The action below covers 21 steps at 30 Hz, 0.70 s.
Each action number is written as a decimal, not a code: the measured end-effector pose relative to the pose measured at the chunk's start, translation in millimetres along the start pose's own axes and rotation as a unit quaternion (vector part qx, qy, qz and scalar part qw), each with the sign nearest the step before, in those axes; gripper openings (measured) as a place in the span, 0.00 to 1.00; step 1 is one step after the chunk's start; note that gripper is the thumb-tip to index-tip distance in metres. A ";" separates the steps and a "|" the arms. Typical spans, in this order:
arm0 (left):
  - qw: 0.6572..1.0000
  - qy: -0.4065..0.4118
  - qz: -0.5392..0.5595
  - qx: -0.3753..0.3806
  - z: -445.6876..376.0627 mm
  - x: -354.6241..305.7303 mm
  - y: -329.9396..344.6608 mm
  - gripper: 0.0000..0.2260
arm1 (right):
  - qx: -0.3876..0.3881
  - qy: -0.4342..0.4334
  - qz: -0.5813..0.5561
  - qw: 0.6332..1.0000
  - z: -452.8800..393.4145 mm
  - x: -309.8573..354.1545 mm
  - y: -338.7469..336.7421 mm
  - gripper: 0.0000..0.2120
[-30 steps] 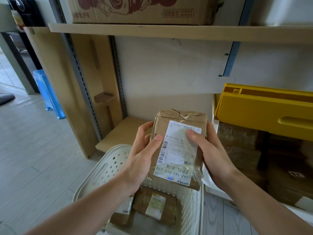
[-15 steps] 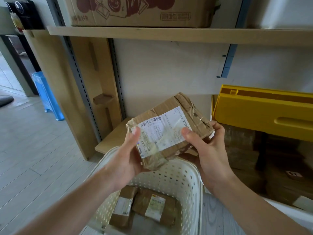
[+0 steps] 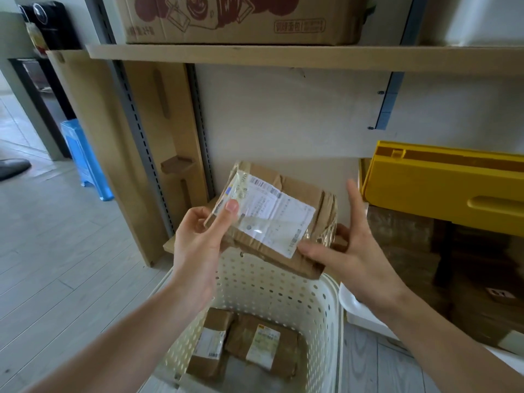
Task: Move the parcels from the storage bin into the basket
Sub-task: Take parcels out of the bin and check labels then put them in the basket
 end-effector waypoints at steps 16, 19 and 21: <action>0.994 0.065 -0.069 0.053 11.1 -9.7 12.8 0.23 | -0.028 0.140 -0.079 0.987 3.0 -16.9 6.4 0.31; 0.980 0.085 -0.092 0.155 17.7 -5.8 21.8 0.27 | -0.046 0.146 -0.141 0.978 2.3 -15.1 6.2 0.28; 0.966 0.103 -0.125 0.204 22.8 -0.9 27.7 0.33 | -0.063 0.143 -0.151 0.976 0.6 -15.9 4.5 0.23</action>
Point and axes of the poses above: each hand's wrist, its own z-axis away from the middle knuckle, its own y-axis out of the palm, x = y × z, the point moved 4 cm from there along -z, towards the middle knuckle, and after that the axes turned 7 degrees about -x, right-handed, at the moved point
